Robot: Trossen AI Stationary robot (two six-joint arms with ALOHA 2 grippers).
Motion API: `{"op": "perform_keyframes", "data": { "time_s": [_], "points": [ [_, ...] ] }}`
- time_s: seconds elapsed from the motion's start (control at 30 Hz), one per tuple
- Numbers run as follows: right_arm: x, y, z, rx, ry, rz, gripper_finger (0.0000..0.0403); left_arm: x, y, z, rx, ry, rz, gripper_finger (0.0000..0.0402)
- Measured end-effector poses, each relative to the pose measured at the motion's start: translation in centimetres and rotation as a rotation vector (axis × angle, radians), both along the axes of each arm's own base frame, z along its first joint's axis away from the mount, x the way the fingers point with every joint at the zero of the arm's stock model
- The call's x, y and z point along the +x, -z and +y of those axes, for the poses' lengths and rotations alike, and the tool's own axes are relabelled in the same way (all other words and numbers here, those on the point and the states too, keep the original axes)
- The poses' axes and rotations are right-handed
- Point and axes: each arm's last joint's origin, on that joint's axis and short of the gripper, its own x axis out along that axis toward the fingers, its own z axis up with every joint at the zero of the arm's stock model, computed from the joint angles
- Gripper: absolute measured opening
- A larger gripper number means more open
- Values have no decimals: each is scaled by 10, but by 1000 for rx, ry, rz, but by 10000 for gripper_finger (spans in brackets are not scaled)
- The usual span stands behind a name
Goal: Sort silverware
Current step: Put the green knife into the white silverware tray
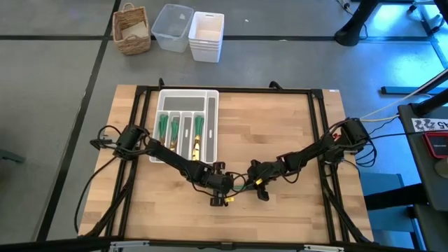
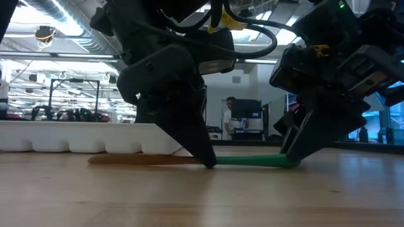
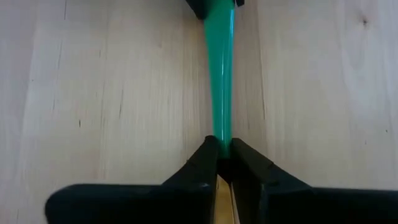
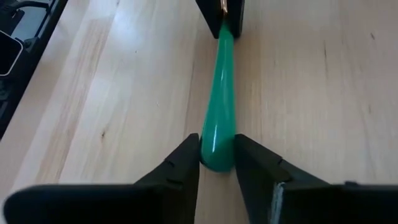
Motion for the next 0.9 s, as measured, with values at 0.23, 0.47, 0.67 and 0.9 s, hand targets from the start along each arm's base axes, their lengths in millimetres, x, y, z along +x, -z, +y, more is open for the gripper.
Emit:
{"op": "perform_keyframes", "data": {
  "time_s": [0.23, 0.47, 0.67, 0.9],
  "points": [
    [1, -5, 0, -5, 11, -28, 129, 1, 0, -1, -23, -16, -8, 19],
    [-1, -36, -2, -9, 27, -111, 133, 0, -2, -3, -38, -24, -11, 18],
    [-21, -51, -12, -131, 78, -7, 133, -3, -2, -9, -34, -3, -8, 17],
    [-47, -93, -21, -130, 98, -52, 133, -3, -12, -5, -121, -107, -15, 15]
  ]
}}
